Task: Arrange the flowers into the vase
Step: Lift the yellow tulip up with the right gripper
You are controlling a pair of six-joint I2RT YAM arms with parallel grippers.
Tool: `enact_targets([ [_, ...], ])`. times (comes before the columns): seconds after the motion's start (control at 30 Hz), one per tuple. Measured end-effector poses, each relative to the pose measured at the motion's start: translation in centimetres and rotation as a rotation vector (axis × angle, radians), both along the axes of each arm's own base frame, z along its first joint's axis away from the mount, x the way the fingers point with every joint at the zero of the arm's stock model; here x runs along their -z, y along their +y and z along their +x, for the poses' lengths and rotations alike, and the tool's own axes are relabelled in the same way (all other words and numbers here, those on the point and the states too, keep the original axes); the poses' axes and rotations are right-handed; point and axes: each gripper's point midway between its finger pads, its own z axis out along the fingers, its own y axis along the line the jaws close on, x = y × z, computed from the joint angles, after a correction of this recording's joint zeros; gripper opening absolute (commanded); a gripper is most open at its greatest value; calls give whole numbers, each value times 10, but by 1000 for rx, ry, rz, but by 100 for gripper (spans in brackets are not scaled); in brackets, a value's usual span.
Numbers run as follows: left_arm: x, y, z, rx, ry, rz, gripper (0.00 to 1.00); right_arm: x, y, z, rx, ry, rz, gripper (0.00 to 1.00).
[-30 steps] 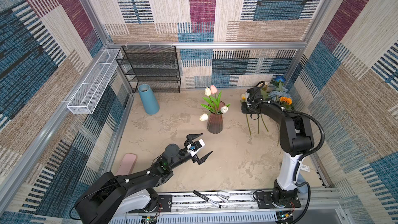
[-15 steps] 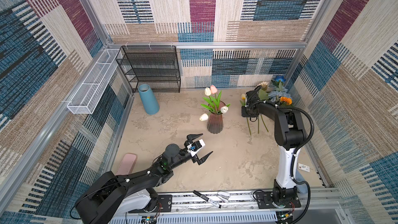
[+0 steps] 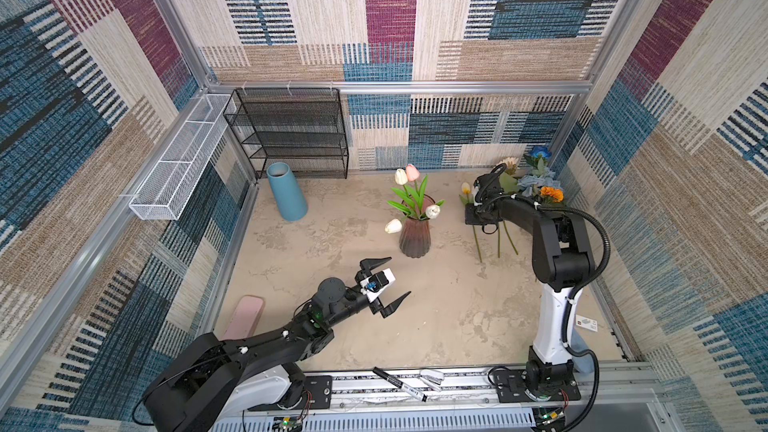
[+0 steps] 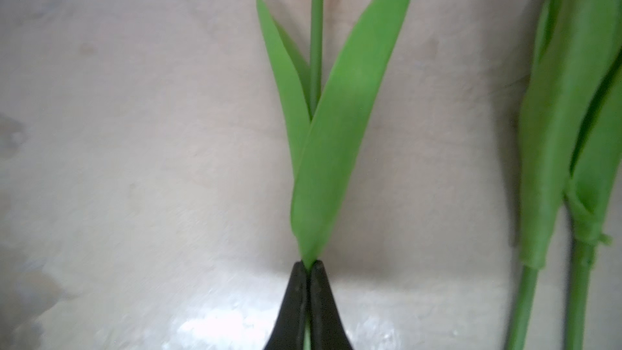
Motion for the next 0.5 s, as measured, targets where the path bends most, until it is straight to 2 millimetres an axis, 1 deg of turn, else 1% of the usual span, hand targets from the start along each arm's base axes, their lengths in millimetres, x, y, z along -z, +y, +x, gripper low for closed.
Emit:
enact_targets([
  [0.03,-3,1,-1,0,-6,-6,100,-8,3,-3,-8,-17,22,0],
  [0.1,-6,2,-2,-4,-17,-15,100,-32,12,-9,-31,-75,77,0],
  [0.17,0,6,0,-28,-13,-6,100,-60,19,-11,-50,-149,129,0],
  [0.23,12,10,3,-55,1,11,100,-98,29,-11,-81,-254,195,0],
  [0.3,18,12,4,-69,7,20,100,-131,37,-13,-109,-346,256,0],
  [0.37,16,13,5,-79,1,13,100,-167,48,-16,-152,-440,327,0],
  [0.43,10,12,5,-76,-14,-3,100,-201,63,-21,-209,-530,396,0],
  [0.47,7,12,5,-74,-20,-9,100,-216,71,-23,-243,-572,425,0],
  [0.5,4,12,4,-71,-26,-16,100,-233,84,-29,-293,-622,456,0],
])
